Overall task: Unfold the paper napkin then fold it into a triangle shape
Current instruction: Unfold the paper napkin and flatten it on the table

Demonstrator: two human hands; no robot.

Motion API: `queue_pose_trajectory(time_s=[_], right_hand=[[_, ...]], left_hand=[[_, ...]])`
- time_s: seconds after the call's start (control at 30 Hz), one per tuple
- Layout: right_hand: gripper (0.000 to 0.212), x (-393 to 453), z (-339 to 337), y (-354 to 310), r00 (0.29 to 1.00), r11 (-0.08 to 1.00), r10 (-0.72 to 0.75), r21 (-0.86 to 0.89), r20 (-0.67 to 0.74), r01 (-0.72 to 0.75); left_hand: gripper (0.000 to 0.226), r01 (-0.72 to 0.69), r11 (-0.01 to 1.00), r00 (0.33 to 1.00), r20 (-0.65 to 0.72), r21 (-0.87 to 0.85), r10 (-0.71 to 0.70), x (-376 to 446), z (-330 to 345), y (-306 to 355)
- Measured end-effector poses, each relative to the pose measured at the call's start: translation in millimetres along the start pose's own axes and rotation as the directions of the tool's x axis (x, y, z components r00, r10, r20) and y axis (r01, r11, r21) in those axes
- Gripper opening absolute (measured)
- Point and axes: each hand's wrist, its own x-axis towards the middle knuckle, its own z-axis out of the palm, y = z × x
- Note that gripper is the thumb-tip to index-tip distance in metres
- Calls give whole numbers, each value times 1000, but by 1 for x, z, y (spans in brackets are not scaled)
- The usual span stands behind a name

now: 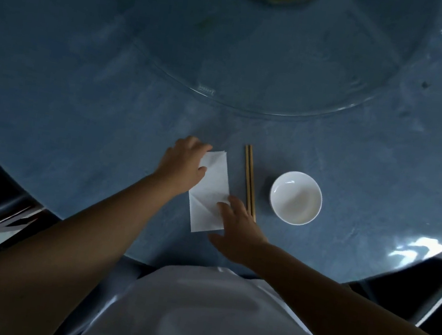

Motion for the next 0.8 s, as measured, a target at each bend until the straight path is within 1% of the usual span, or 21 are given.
queue_pose_trajectory(time_s=[0.07, 0.13, 0.27, 0.4, 0.53, 0.67, 0.8], right_hand=[[69, 0, 0, 0, 1000, 1000, -5, -6, 10, 5], [69, 0, -1, 1, 1000, 1000, -11, -20, 29, 11], [69, -1, -4, 3, 998, 995, -43, -86, 55, 48], [70, -1, -4, 4, 995, 985, -82, -150, 56, 90], [72, 1, -4, 4, 994, 984, -92, -150, 55, 100], [74, 4, -4, 4, 995, 986, -91, -140, 41, 96], [74, 5, -2, 3, 995, 985, -88, -142, 43, 93]], left_hand=[[49, -91, 991, 996, 21, 99, 89, 4, 2, 2], [47, -150, 975, 989, 37, 167, 146, 7, 3, 4], [44, -168, 965, 985, 7, 202, 170, 11, 4, 4], [45, -180, 962, 983, 9, 204, 182, 13, 5, 2], [46, -180, 960, 982, -10, 216, 186, 15, 7, 2], [38, -149, 973, 987, -29, 177, 157, 18, 9, 0], [28, -150, 981, 985, -67, 120, 159, 20, 13, -4]])
